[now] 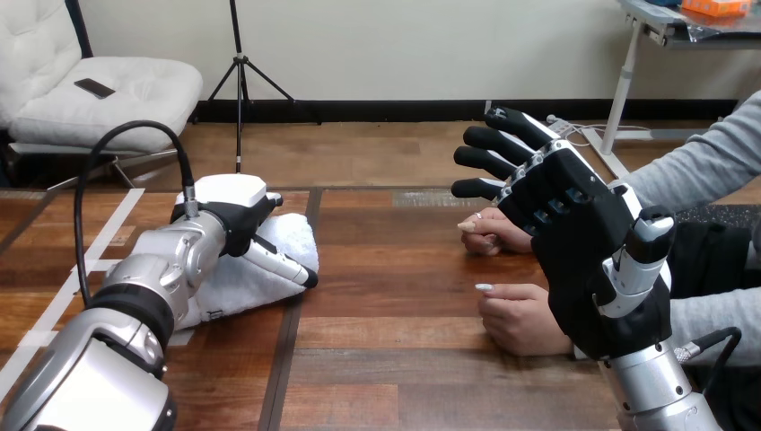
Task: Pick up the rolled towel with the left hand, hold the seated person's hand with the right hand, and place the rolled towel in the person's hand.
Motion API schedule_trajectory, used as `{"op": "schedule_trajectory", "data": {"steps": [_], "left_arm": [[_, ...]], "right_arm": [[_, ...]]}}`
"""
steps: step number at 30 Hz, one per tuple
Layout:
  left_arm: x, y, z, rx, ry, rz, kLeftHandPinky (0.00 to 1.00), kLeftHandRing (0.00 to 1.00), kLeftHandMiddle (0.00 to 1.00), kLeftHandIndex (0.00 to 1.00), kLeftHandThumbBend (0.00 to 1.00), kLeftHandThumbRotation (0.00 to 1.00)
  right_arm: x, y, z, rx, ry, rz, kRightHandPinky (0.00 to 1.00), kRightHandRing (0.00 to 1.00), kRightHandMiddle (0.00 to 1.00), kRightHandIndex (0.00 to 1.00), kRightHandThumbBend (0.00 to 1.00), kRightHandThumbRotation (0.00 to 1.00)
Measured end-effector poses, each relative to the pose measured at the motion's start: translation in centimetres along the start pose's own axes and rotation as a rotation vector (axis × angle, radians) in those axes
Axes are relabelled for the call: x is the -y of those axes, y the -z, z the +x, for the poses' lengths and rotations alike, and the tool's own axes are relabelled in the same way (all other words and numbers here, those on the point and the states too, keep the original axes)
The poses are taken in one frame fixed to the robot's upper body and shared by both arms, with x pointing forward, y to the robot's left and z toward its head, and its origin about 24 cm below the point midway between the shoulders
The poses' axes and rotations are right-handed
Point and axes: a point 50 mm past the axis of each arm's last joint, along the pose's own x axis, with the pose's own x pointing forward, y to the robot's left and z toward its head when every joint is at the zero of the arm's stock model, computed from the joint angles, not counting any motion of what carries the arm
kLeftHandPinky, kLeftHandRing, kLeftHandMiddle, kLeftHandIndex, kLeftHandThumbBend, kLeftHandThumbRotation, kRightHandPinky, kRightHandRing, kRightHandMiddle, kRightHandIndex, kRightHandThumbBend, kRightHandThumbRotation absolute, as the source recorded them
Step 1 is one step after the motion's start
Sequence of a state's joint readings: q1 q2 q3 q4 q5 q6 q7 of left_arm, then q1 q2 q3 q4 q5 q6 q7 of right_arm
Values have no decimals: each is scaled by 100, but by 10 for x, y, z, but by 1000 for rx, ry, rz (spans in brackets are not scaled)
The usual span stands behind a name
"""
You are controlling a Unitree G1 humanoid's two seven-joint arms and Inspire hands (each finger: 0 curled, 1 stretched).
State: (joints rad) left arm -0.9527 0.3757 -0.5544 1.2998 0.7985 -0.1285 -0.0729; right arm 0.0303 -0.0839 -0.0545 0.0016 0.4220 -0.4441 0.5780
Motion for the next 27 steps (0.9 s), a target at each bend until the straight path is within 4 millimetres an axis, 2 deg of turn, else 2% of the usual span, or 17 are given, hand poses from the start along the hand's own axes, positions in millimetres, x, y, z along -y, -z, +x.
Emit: {"op": "schedule_trajectory", "data": {"steps": [14,27], "left_arm": [[5,-3,1,-8,24,113,100,100,100,100,100,64],[6,-7,2,5,3,137,100,100,100,100,100,65]], "right_arm": [[0,-1,0,3,2,0,69,80,81,82,100,100],[-1,-6,3,27,-1,-10,68,80,81,81,100,100]]}}
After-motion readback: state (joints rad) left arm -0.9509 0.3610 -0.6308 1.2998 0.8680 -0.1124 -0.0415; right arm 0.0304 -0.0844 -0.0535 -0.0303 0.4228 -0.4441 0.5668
